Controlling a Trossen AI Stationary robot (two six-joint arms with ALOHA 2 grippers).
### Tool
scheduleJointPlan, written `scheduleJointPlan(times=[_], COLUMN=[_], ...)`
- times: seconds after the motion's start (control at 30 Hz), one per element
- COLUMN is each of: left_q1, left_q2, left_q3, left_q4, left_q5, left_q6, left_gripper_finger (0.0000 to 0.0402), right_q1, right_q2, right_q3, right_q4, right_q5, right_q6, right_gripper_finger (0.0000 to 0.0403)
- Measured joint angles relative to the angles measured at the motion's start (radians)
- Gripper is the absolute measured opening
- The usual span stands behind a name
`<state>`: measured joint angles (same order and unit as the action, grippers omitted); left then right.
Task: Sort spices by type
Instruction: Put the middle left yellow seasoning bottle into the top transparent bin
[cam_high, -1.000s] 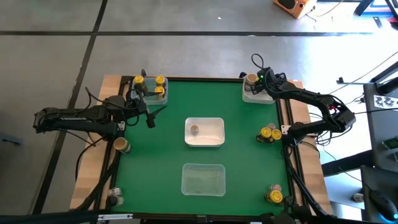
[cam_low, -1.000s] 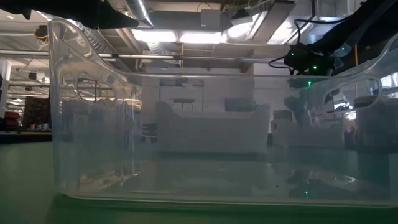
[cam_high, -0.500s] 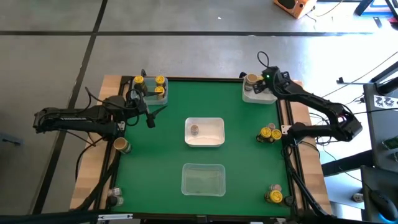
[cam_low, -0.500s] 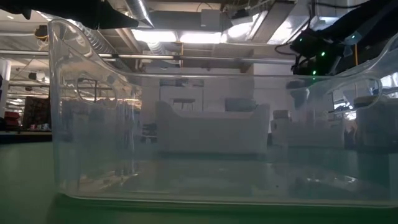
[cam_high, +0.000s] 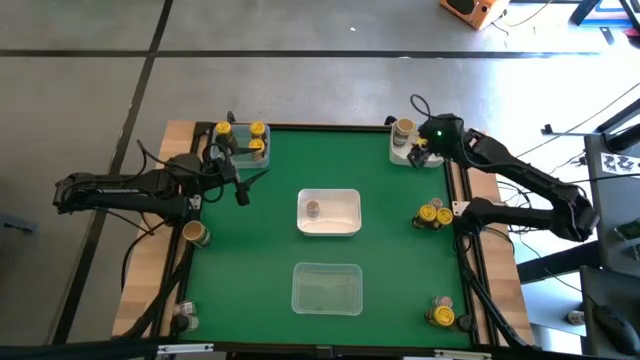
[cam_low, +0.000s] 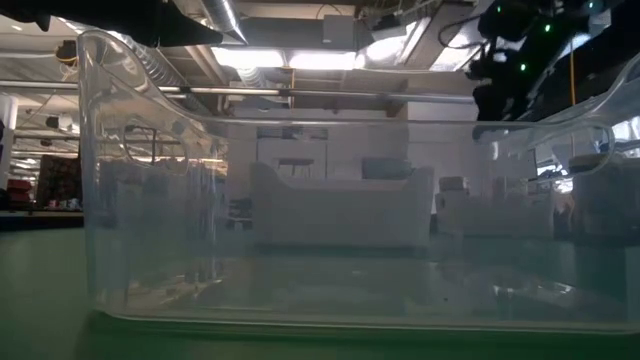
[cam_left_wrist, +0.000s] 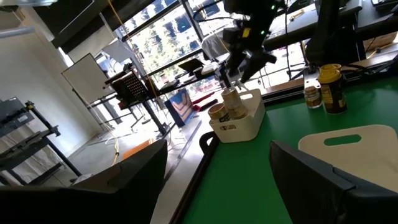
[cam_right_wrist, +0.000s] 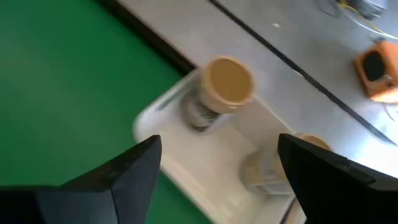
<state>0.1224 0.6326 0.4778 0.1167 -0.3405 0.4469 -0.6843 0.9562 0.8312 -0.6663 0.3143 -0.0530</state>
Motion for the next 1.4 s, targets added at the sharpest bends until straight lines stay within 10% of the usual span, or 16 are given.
scheduleJointPlan(times=[0.7, 1.4], left_q1=[0.000, 0.000], left_q2=[0.000, 0.000], left_q3=[0.000, 0.000], left_q4=[0.000, 0.000], left_q5=[0.077, 0.121], left_q6=[-0.024, -0.008], left_gripper_finger=[0.0279, 0.0279], right_q1=[0.432, 0.627], right_q2=[0.000, 0.004], right_q3=[0.138, 0.137], right_q4=[-0.605, -0.695], right_q5=[-0.307, -0.225], right_q6=[0.459, 0.724], right_gripper_finger=[0.0319, 0.0319])
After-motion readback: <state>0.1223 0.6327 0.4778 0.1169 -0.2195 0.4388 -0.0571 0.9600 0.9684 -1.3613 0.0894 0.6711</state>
